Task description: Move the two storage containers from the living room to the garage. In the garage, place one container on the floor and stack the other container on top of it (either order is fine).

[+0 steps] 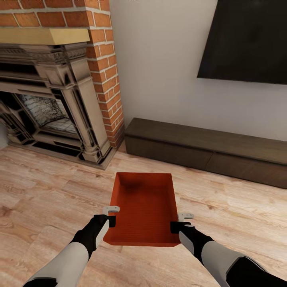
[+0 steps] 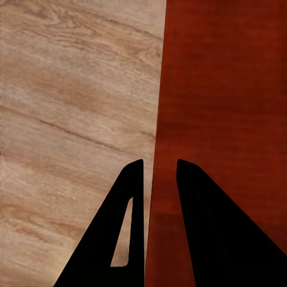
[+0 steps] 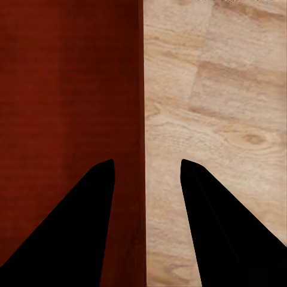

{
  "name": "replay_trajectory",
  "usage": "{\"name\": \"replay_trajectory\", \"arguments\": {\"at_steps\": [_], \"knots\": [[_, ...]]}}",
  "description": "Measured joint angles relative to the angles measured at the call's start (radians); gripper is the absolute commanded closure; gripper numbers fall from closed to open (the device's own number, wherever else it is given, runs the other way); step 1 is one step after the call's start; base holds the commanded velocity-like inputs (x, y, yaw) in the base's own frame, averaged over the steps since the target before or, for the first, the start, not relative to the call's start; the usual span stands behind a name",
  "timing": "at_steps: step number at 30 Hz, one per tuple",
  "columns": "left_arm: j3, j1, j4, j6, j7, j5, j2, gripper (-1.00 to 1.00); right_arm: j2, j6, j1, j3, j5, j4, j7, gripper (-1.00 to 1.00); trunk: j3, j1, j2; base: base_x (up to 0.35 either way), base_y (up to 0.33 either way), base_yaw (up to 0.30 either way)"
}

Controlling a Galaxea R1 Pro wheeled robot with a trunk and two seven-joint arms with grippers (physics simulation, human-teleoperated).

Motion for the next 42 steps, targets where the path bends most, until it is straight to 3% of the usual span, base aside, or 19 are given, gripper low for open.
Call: {"name": "replay_trajectory", "arguments": {"at_steps": [42], "knots": [[0.0, 0.0, 0.0, 0.0, 0.0, 0.001, 0.0, 1.0, 0.0, 0.0, 0.0, 0.002, -0.002, -0.001, -0.001, 1.0, 0.132, -0.161, 0.294, 0.0, 0.0, 0.0]]}}
